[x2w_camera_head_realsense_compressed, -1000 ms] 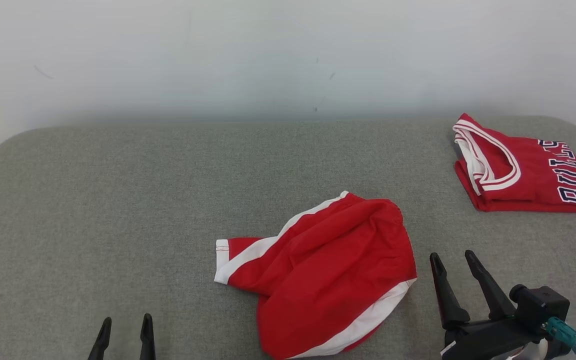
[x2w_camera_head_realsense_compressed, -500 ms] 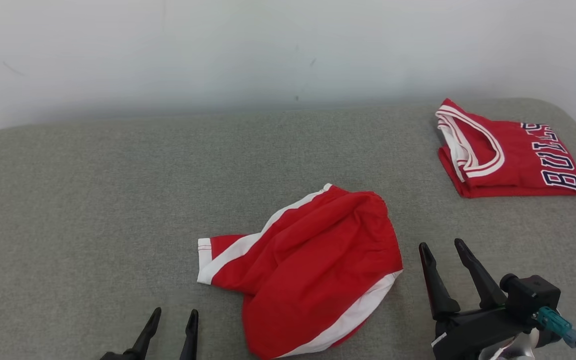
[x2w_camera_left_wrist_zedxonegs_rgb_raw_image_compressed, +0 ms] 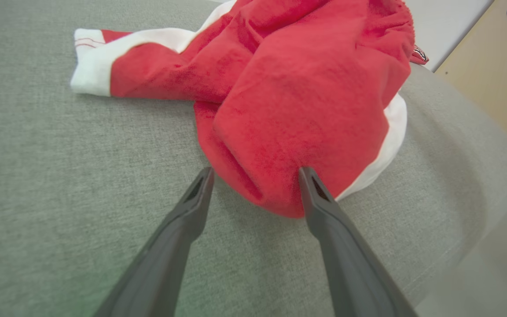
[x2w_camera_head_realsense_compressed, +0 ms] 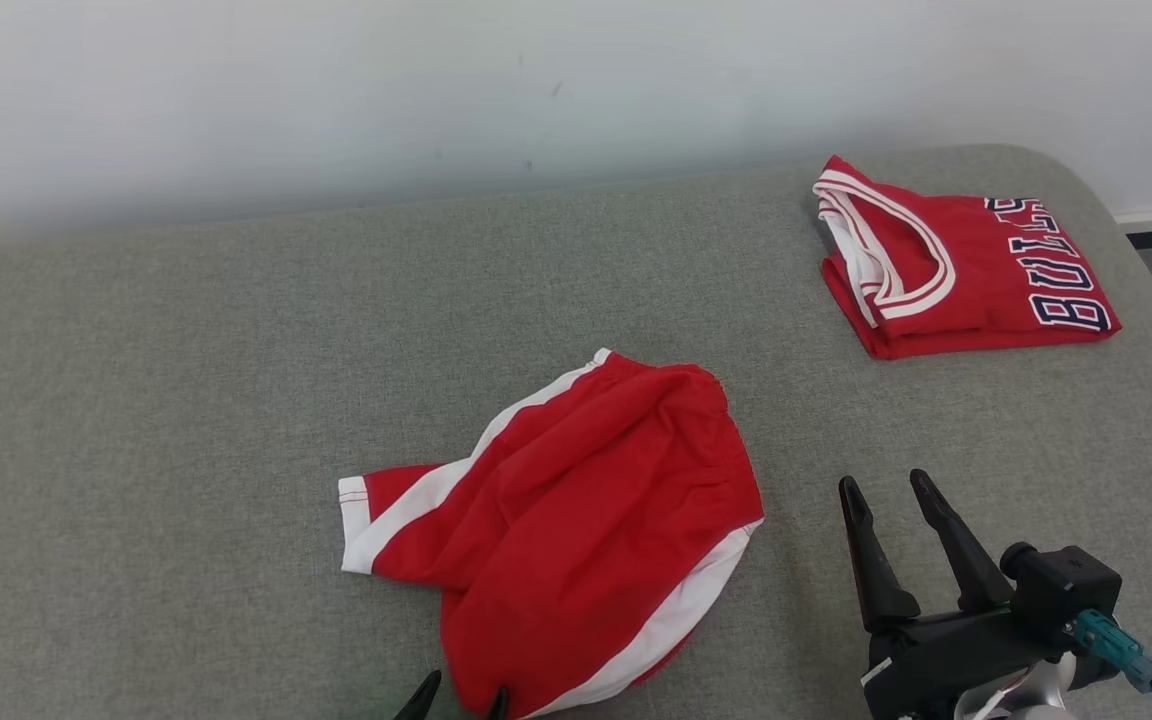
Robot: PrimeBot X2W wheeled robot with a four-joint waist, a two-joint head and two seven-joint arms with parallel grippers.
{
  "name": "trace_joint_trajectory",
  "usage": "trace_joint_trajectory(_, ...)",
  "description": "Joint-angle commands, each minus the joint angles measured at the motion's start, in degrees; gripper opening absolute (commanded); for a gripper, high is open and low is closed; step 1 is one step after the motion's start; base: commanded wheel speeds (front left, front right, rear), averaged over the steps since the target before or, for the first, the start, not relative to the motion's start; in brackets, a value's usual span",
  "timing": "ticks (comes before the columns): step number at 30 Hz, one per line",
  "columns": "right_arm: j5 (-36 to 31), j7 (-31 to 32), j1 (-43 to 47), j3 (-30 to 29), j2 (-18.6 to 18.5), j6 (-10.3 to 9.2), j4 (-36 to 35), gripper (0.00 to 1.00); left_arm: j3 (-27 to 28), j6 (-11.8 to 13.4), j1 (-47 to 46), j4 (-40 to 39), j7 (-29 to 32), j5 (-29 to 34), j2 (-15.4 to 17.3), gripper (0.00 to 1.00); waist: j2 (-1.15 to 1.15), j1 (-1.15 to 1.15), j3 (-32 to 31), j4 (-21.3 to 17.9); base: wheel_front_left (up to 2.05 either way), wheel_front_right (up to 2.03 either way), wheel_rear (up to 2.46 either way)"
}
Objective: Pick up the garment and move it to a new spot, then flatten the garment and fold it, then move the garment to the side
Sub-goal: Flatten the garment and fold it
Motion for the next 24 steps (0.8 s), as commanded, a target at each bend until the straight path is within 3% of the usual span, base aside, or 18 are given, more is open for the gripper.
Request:
trace_joint_trajectory(1,-0.03,-0.34,-0.41,0.14,0.02,0.00,0.21,1.00,-0.09,-0.28,-0.97,0.72,-0.33,-0.03,-0.20,1.00,0.00,0.00,0.24,-0.25,0.00,0.00,0.00)
trace_joint_trajectory(7,0.26,-0.45,-0.81,0.67,-0.14,0.00,0.82,1.00,-0.79,-1.43,-2.88,4.24,-0.43,-1.08,-0.93,1.00,0.00,0.00,0.35,-0.87,0.00,0.00,0.00)
trace_joint_trajectory(8,0.29,-0.44,-0.87,0.73,-0.20,0.00,0.88,1.00,-0.93,-1.77,-3.27,4.64,-0.50,-1.19,-1.00,0.51,0.00,0.00,0.37,-0.97,0.00,0.00,0.00)
trace_joint_trajectory(9,0.27,-0.49,-0.95,0.75,-0.25,0.00,0.90,1.00,-1.03,-1.89,-3.60,4.93,-0.49,-1.30,-1.07,0.35,0.00,0.00,0.37,-1.04,0.00,0.00,0.00)
trace_joint_trajectory(10,0.26,-0.59,-1.02,0.74,-0.26,0.00,0.91,1.00,-1.03,-1.87,-3.93,5.11,-0.54,-1.32,-1.13,0.00,0.00,0.00,0.36,-1.08,0.00,0.00,0.00)
trace_joint_trajectory(17,0.30,-1.09,-0.46,0.55,-0.08,0.00,1.33,1.00,1.27,-0.23,-4.53,2.53,-1.09,-0.58,0.57,0.00,0.00,0.00,-0.13,-0.52,0.00,0.00,0.00)
trace_joint_trajectory(24,0.19,-1.74,0.16,0.31,0.60,0.00,2.30,1.00,4.21,3.70,-2.90,-8.38,1.95,1.48,5.60,0.00,0.00,0.00,-1.28,1.03,0.00,0.00,0.00)
